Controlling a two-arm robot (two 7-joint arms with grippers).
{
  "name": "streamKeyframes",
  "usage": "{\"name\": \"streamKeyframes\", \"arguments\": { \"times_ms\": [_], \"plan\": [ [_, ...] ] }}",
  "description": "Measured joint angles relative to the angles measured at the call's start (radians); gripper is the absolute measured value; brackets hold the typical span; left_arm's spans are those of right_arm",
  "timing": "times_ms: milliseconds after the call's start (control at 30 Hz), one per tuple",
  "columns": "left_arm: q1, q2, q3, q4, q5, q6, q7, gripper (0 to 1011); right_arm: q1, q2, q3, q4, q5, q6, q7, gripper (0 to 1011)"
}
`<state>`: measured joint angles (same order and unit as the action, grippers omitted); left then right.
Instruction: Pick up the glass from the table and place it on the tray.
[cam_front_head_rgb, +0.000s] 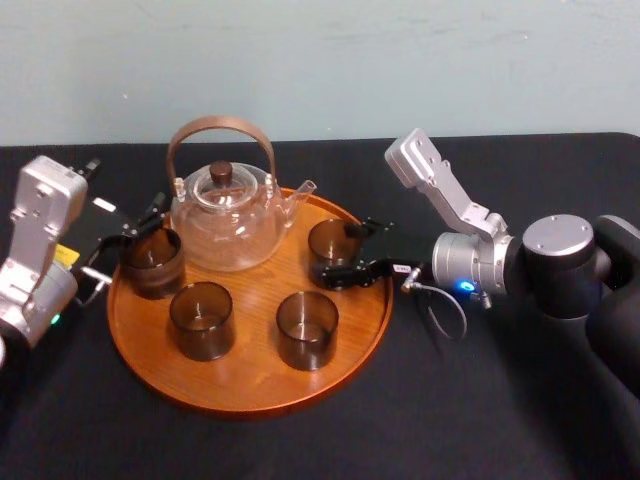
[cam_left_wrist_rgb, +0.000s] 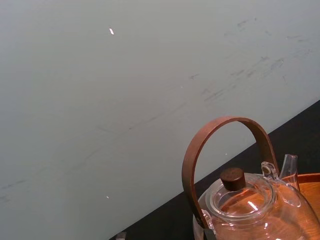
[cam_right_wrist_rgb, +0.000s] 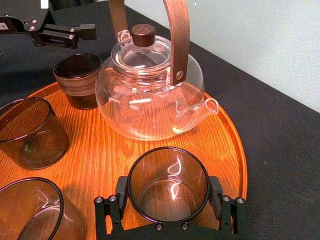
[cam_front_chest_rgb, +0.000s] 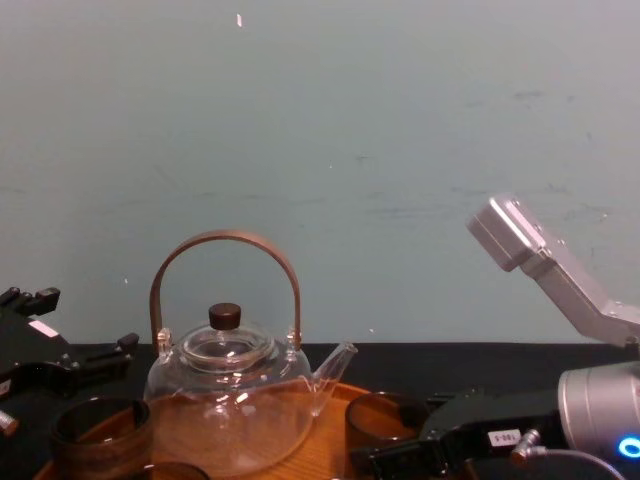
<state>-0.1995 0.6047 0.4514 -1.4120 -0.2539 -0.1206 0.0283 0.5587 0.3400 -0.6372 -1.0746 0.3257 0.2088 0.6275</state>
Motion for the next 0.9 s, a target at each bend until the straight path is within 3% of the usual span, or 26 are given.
{"name": "streamKeyframes", "arguments": {
  "times_ms": [467,767,900],
  "plan": [
    [0.0,0.0,0.0,0.0,0.0,0.0,0.0,1001,-0.002,0.003,0.003,-0.003,0.006,-0.004,0.008,1002],
    [0.0,0.0,0.0,0.0,0.0,0.0,0.0,1001,-0.032,0.04,0.024,-0.054,0.035,-0.01,0.031,1002],
    [0.0,0.0,0.0,0.0,0.0,0.0,0.0,1001,-0.06,0.073,0.037,-0.102,0.053,-0.004,0.032,1002]
  ]
}}
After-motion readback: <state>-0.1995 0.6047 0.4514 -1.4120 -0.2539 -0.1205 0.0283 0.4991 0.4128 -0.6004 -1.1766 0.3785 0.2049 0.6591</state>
